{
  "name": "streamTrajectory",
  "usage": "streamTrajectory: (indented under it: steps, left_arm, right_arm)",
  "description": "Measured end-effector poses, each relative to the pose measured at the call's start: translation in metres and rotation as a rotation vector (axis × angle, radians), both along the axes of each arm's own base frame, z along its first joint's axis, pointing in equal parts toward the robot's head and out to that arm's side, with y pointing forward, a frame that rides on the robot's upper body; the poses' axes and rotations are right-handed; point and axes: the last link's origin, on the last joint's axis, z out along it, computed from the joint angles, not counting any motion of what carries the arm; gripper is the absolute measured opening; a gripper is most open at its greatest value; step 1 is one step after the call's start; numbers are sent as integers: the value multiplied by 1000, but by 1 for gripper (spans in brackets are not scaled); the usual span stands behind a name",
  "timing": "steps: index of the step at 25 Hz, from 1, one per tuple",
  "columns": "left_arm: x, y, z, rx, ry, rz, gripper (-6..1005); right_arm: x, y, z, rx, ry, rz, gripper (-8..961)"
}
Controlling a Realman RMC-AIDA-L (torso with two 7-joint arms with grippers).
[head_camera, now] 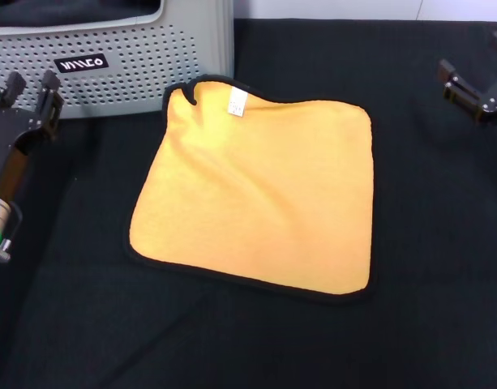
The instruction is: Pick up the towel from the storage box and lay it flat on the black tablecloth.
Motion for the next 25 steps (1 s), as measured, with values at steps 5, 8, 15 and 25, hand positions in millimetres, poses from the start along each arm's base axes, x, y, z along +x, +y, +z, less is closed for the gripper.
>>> streamTrajectory:
  steps: [5,8,15,25]
  left_arm:
    - [0,-2,-2,7,11,6,510]
    - [-1,-5,-4,-4,20,5,510]
    - [4,-12,-14,-148,1,-80,510]
    - [20,-25,-7,-486,-46,-323,510]
  right_arm:
    - [-3,2,-1,-3,-2,10,831]
    - [-9,2,-7,-35,-1,28,830]
    - [-29,-1,-30,-233,6,97,829]
    - [-61,-4,-38,-660,-60,211,821]
